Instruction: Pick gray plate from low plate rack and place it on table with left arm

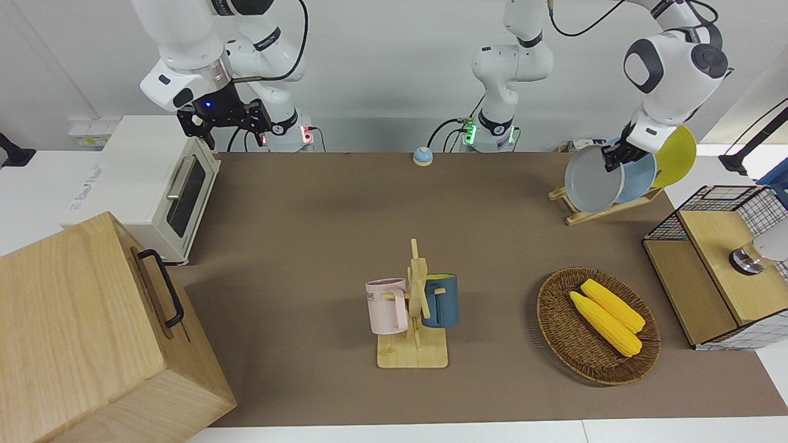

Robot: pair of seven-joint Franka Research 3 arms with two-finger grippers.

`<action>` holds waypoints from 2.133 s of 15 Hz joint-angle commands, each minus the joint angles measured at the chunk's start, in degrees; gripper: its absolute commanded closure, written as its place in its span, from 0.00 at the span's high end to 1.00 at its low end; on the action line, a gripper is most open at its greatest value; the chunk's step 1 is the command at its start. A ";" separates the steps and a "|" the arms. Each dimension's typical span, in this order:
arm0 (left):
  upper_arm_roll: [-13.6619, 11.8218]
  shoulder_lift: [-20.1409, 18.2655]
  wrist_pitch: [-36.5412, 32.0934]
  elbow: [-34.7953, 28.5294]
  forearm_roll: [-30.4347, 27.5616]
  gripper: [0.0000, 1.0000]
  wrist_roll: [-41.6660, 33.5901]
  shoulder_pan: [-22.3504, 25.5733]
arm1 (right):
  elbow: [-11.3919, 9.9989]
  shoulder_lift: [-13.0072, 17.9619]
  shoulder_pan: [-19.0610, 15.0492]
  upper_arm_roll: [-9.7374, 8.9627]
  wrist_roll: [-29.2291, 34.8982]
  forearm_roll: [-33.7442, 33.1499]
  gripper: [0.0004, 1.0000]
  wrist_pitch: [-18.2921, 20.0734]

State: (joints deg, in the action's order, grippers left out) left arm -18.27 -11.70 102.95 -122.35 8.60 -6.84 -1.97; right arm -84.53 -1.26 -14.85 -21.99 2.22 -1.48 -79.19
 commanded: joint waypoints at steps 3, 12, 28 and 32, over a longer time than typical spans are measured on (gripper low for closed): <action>0.52 -0.43 -10.30 8.78 0.54 0.14 0.34 -0.75 | 0.41 0.12 -1.32 -1.21 0.68 -0.37 0.98 0.62; 3.85 -0.87 -21.48 18.90 0.71 0.14 1.74 -0.75 | 0.33 0.12 -1.32 -1.21 0.68 -0.37 0.98 0.62; 5.26 5.98 -19.55 19.17 -17.20 0.14 13.70 -8.31 | 0.41 0.12 -1.32 -1.21 0.68 -0.37 0.98 0.62; 5.97 9.06 -17.00 18.12 -21.52 0.15 13.70 -9.01 | 0.41 0.12 -1.32 -1.21 0.68 -0.28 0.98 0.62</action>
State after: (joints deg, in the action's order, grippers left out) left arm -12.30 -4.71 83.78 -103.82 -10.33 6.00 -10.21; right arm -84.53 -1.26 -14.85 -21.99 2.22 -1.48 -79.19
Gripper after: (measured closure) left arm 0.859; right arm 0.013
